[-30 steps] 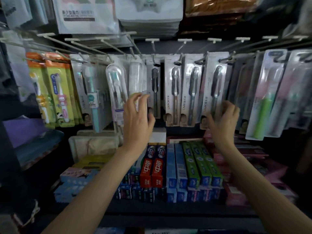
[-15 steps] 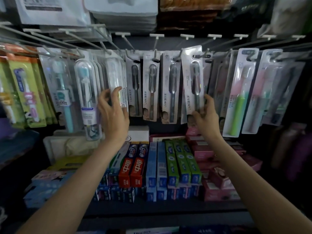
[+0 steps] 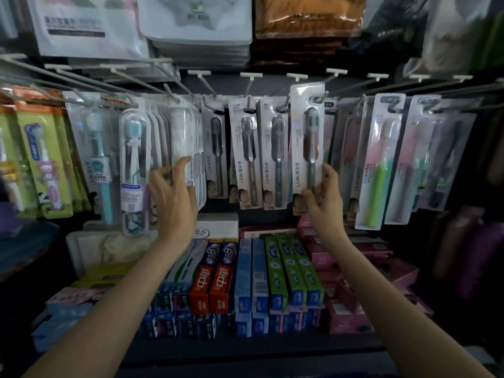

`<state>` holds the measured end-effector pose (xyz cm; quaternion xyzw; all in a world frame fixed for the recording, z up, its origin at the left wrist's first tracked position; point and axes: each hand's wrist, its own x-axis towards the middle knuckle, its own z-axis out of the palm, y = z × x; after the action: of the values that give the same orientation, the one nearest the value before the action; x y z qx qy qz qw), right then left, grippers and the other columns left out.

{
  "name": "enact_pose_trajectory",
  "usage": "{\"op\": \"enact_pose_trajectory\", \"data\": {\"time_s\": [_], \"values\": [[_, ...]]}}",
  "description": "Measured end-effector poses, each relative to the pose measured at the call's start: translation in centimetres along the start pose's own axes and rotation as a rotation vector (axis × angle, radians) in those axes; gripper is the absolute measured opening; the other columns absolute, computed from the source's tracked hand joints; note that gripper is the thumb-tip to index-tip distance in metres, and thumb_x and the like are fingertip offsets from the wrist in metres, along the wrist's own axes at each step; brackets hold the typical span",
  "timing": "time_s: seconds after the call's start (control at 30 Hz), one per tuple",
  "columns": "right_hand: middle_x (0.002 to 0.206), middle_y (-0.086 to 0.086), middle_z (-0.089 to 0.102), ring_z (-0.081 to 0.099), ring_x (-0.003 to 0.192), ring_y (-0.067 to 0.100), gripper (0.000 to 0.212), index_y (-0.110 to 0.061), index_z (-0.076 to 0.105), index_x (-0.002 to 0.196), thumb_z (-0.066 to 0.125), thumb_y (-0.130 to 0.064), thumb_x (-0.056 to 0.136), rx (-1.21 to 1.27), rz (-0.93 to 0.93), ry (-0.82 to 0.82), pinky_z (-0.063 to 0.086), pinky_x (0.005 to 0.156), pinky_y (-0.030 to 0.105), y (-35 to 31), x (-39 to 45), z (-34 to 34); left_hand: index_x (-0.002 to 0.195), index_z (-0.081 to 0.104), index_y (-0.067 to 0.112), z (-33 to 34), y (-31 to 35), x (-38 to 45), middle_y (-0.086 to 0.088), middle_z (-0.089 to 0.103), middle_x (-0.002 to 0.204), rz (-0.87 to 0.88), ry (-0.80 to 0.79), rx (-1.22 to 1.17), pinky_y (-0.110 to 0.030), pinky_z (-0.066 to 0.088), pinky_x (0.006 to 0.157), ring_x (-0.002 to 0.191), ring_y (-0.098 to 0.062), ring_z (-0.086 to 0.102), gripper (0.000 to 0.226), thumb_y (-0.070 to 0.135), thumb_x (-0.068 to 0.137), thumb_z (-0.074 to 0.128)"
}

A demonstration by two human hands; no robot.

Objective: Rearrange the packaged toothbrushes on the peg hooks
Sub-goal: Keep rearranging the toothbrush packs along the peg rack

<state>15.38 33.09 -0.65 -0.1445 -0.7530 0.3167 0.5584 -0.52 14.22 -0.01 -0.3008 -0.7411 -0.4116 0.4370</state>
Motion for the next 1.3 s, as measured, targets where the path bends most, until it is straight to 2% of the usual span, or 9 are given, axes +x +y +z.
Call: {"op": "enact_pose_trajectory", "data": {"time_s": [0.13,0.27,0.43,0.67,0.8,0.97,1.1,1.23,1.3], "values": [[0.073,-0.003,0.045,0.046,0.067,0.006,0.054,-0.007,0.027,0.141,0.047,0.001,0.091,-0.080,-0.008,0.074,0.038,0.060,0.008,0.1,-0.4,0.3,0.125,0.044,0.023,0.3,0.0,-0.2,-0.024,0.041,0.115,0.020,-0.002,-0.012,-0.029,0.038,0.079,0.104,-0.037,0.046,0.055,-0.008,0.081,0.057],[0.124,0.016,0.047,0.049,0.106,0.029,0.061,-0.013,0.020,0.146,0.040,0.005,0.091,-0.249,0.015,0.119,0.038,0.083,0.027,-0.2,-0.2,-0.3,0.126,0.046,0.021,0.3,0.0,-0.2,-0.025,0.040,0.117,0.004,-0.017,-0.013,-0.029,0.038,0.082,0.104,-0.037,0.046,0.053,-0.007,0.082,0.056],[0.110,0.022,0.051,0.048,0.093,0.038,0.060,-0.012,0.027,0.144,0.046,0.002,0.089,-0.709,-0.126,0.164,0.040,0.075,0.044,-0.5,0.0,-1.3,0.126,0.047,0.019,0.0,-0.1,-0.2,-0.025,0.039,0.119,0.014,-0.026,-0.009,-0.029,0.037,0.085,0.106,-0.038,0.045,0.052,-0.007,0.083,0.056],[0.123,0.014,0.050,0.054,0.103,0.028,0.054,-0.008,0.031,0.135,0.044,0.010,0.086,-0.178,0.046,0.028,0.052,0.081,0.047,0.4,-3.5,0.8,0.126,0.046,0.021,0.1,-0.5,-0.2,-0.023,0.038,0.119,0.018,-0.037,-0.035,-0.034,0.043,0.086,0.108,-0.036,0.043,0.052,-0.008,0.083,0.054],[0.107,0.016,0.057,0.057,0.083,0.030,0.060,-0.006,0.033,0.139,0.049,0.010,0.083,-0.394,-0.231,-0.138,0.051,0.055,0.040,1.3,-6.4,3.8,0.124,0.045,0.021,0.1,-1.1,-0.1,-0.023,0.040,0.116,0.040,-0.034,-0.046,-0.038,0.046,0.082,0.103,-0.036,0.045,0.054,-0.009,0.081,0.054],[0.087,0.013,0.061,0.056,0.060,0.028,0.067,-0.006,0.042,0.137,0.063,0.009,0.075,-0.533,-0.363,-0.119,0.039,0.038,0.027,-2.3,-2.9,6.1,0.120,0.036,0.027,-0.2,-1.9,0.0,-0.025,0.042,0.115,0.067,-0.012,-0.073,-0.038,0.048,0.081,0.103,-0.037,0.046,0.060,-0.012,0.079,0.055],[0.085,0.015,0.059,0.053,0.058,0.028,0.059,-0.006,0.041,0.138,0.057,0.006,0.082,-0.531,-0.373,-0.125,0.033,0.046,0.026,-4.8,0.1,8.2,0.121,0.033,0.030,-0.3,-2.3,0.1,-0.025,0.041,0.117,0.071,-0.016,-0.087,-0.038,0.049,0.081,0.104,-0.037,0.046,0.059,-0.010,0.082,0.054],[0.100,0.017,0.056,0.057,0.072,0.031,0.060,-0.013,0.029,0.144,0.048,0.001,0.089,-0.484,-0.286,-0.128,0.050,0.059,0.041,-5.9,1.4,10.0,0.120,0.035,0.031,0.0,-2.4,0.1,-0.024,0.040,0.120,0.056,-0.030,-0.107,-0.030,0.042,0.082,0.109,-0.035,0.043,0.055,-0.006,0.084,0.055],[0.102,0.017,0.056,0.057,0.075,0.030,0.063,-0.013,0.027,0.145,0.049,0.002,0.088,-0.515,-0.276,-0.092,0.050,0.061,0.037,-5.9,1.4,10.4,0.121,0.037,0.030,0.1,-2.4,0.0,-0.024,0.038,0.122,0.043,-0.033,-0.121,-0.030,0.042,0.084,0.110,-0.033,0.042,0.053,-0.004,0.083,0.054]]}}
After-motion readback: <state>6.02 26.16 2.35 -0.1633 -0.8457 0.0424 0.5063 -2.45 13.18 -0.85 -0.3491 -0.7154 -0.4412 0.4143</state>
